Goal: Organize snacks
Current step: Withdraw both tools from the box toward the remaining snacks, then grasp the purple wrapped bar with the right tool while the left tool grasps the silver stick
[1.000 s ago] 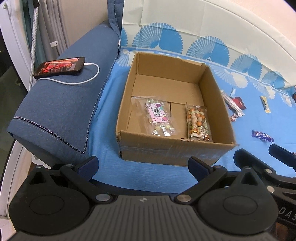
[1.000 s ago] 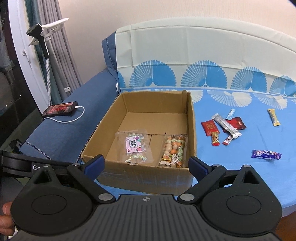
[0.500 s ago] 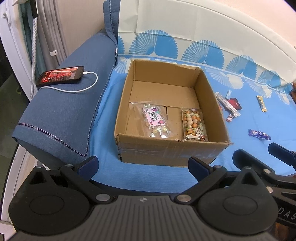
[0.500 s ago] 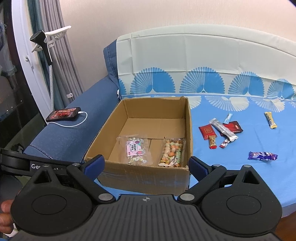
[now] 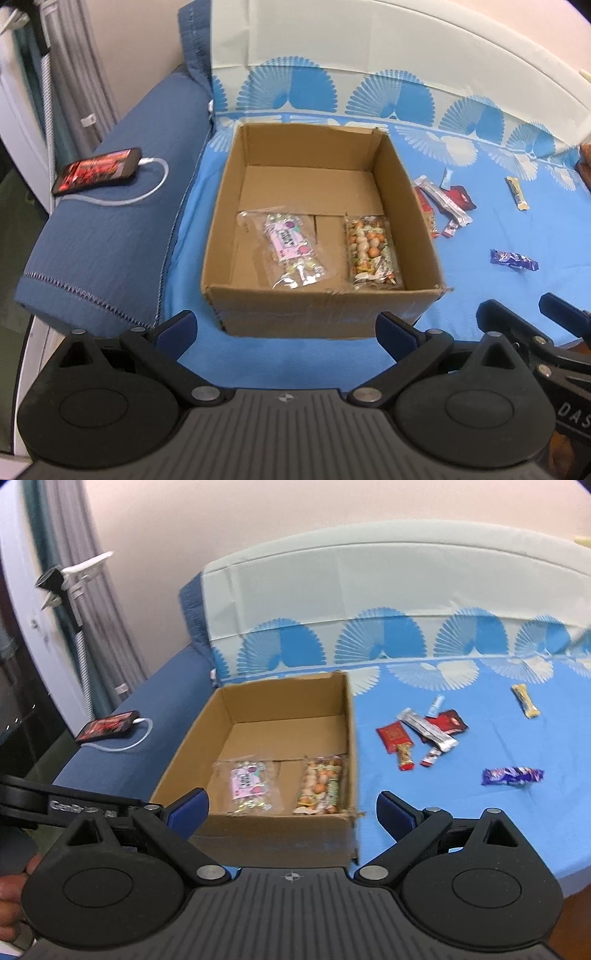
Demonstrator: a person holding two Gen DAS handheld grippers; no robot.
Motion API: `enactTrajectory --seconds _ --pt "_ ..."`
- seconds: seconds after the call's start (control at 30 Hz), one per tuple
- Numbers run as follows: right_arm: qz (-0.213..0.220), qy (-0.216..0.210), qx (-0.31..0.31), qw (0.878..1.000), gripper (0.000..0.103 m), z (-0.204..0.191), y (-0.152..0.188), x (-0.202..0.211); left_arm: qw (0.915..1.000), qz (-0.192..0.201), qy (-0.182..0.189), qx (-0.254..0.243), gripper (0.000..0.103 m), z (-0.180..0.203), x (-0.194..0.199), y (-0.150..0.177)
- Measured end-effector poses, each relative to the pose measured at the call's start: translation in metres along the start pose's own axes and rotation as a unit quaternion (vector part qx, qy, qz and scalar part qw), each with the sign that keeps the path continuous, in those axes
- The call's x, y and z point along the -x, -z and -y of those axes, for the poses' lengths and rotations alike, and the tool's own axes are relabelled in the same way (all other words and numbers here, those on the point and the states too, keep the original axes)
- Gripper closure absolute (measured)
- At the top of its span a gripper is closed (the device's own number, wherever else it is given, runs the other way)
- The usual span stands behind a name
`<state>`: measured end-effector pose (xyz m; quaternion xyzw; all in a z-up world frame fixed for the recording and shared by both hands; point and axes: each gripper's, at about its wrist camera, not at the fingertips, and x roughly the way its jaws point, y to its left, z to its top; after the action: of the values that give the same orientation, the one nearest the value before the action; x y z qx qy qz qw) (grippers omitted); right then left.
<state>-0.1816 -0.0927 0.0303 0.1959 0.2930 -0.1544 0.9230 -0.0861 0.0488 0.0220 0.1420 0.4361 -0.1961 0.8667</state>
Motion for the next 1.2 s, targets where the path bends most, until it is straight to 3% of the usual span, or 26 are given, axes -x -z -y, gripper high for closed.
enactTrajectory --seconds 0.3,0.57,0.83,1.0,1.2 --pt "0.006 0.078 -0.083 0.993 0.005 0.087 -0.002 -0.012 0.9991 -0.013 0.03 -0.028 0.0 0.055 -0.019 -0.042" --pt "-0.004 0.135 -0.219 0.966 0.005 0.183 0.001 -0.035 0.9945 -0.057 0.082 -0.032 0.0 0.126 -0.065 -0.095" --pt "-0.018 0.166 -0.31 0.936 0.005 0.26 -0.003 -0.092 0.9912 -0.093 0.093 -0.02 0.0 0.201 -0.153 -0.153" --pt "-0.032 0.167 -0.332 0.928 0.005 0.29 -0.007 -0.131 0.9858 -0.127 0.11 -0.011 0.0 0.245 -0.223 -0.183" --pt "-0.051 0.175 -0.354 0.917 0.005 0.316 -0.009 -0.17 0.9795 -0.172 0.105 0.004 0.0 0.281 -0.308 -0.2"
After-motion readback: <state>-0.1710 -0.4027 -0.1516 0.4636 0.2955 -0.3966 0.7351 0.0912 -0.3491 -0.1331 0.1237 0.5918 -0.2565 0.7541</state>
